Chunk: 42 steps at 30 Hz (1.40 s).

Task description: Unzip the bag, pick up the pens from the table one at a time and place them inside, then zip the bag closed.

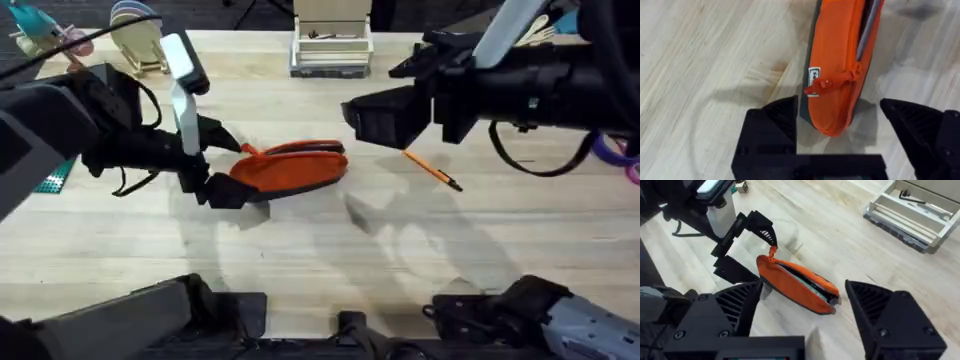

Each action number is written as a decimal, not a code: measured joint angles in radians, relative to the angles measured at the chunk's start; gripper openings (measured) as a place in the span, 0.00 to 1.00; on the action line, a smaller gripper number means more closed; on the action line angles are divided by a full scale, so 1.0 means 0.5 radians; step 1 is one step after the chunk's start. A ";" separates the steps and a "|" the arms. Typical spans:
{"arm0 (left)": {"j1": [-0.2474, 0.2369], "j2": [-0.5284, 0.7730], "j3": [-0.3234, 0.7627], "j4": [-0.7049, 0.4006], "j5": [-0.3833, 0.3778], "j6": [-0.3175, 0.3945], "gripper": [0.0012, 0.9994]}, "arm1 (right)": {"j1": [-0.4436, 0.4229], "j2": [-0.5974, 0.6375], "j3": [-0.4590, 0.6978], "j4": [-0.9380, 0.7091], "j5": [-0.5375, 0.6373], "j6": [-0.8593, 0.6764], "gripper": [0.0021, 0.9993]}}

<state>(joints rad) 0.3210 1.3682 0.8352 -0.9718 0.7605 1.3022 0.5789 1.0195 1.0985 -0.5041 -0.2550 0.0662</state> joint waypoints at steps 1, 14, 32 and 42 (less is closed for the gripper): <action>0.000 0.000 0.000 0.001 0.000 0.000 0.99 | 0.000 0.000 0.000 0.000 0.000 0.000 1.00; 0.000 0.000 0.006 -0.084 0.014 0.001 0.99 | -0.001 0.022 0.009 0.009 -0.072 -0.099 1.00; 0.002 0.000 0.526 -0.703 0.021 0.153 0.99 | -0.002 0.651 0.825 -0.683 -0.287 -0.666 1.00; 0.131 0.000 0.692 -0.811 0.021 0.196 0.99 | -0.002 0.829 0.864 -0.682 -0.293 -1.077 1.00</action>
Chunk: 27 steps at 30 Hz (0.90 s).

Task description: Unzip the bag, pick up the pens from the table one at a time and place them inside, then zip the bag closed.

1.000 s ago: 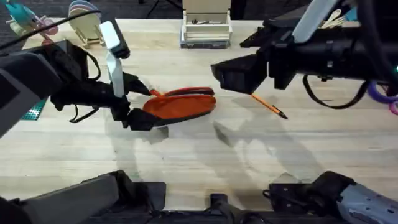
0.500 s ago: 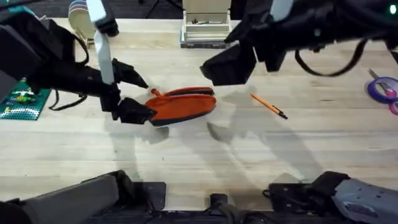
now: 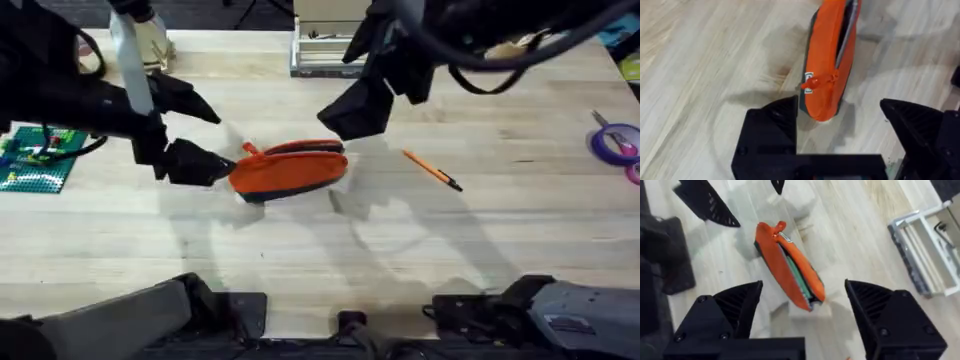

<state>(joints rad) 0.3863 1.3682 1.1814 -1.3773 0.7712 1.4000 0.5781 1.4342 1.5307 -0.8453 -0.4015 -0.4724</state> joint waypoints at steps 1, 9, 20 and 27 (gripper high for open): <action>0.012 0.000 0.005 0.000 0.000 0.000 0.99 | 0.000 0.018 0.000 0.014 0.000 -0.044 1.00; 0.044 0.000 0.006 -0.013 -0.001 0.016 0.99 | 0.000 0.113 0.000 0.356 0.001 -0.261 1.00; 0.044 0.000 0.006 -0.013 0.000 0.022 0.99 | 0.016 0.115 0.001 0.354 0.002 -0.360 1.00; 0.044 0.000 0.006 -0.013 -0.001 0.023 0.99 | 0.132 0.115 0.002 0.096 0.001 -0.755 1.00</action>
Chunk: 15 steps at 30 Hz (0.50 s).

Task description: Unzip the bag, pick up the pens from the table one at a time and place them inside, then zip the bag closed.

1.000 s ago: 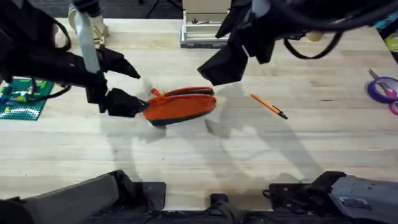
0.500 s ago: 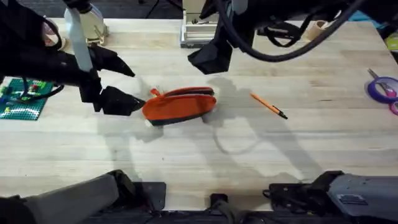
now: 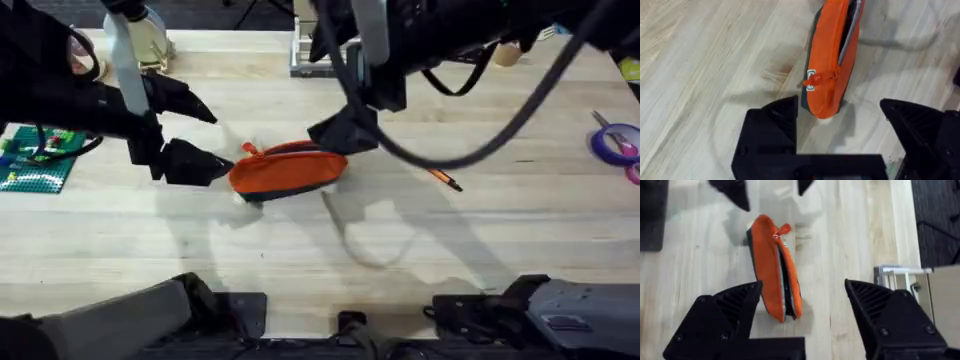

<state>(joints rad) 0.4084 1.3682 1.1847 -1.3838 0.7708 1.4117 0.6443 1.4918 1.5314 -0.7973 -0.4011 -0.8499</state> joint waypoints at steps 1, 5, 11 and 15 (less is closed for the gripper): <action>0.000 0.000 0.000 0.000 0.000 0.000 0.99 | 0.011 0.000 0.000 -0.012 0.000 -0.034 1.00; 0.000 -0.001 0.000 0.000 0.000 0.001 0.99 | 0.019 0.007 0.000 -0.042 0.001 -0.120 1.00; 0.000 0.000 0.000 -0.001 0.001 0.006 0.99 | 0.033 0.100 0.001 -0.070 0.001 -0.179 0.29; 0.000 0.000 0.000 -0.004 0.000 0.006 1.00 | 0.046 0.161 0.001 -0.086 0.000 -0.182 0.03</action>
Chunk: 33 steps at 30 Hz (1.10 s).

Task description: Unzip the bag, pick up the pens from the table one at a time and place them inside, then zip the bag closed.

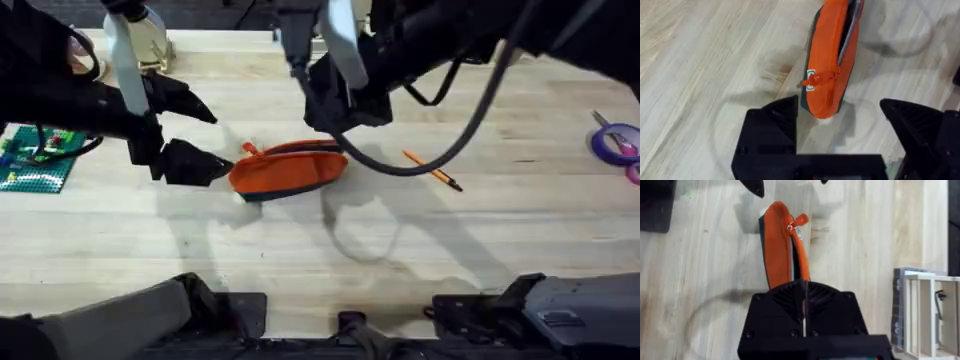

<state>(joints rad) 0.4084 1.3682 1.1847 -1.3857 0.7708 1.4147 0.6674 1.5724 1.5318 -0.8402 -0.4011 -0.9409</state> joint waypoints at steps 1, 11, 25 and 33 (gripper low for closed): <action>0.000 0.000 0.000 0.000 0.001 0.000 0.99 | 0.001 0.014 0.000 -0.002 0.000 0.000 0.03; 0.000 0.000 0.000 -0.004 0.001 0.000 0.99 | 0.001 0.177 0.000 -0.003 -0.134 0.000 0.03; 0.000 0.000 0.000 -0.004 0.001 0.000 0.99 | 0.001 0.473 0.000 0.018 -0.174 0.001 0.03; 0.000 0.000 0.000 -0.004 0.001 0.000 0.99 | 0.001 0.563 0.000 0.104 -0.187 0.001 0.03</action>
<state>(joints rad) 0.4084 1.3682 1.1847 -1.3876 0.7712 1.4147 0.6678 1.8540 1.5318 -0.7882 -0.4944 -0.9405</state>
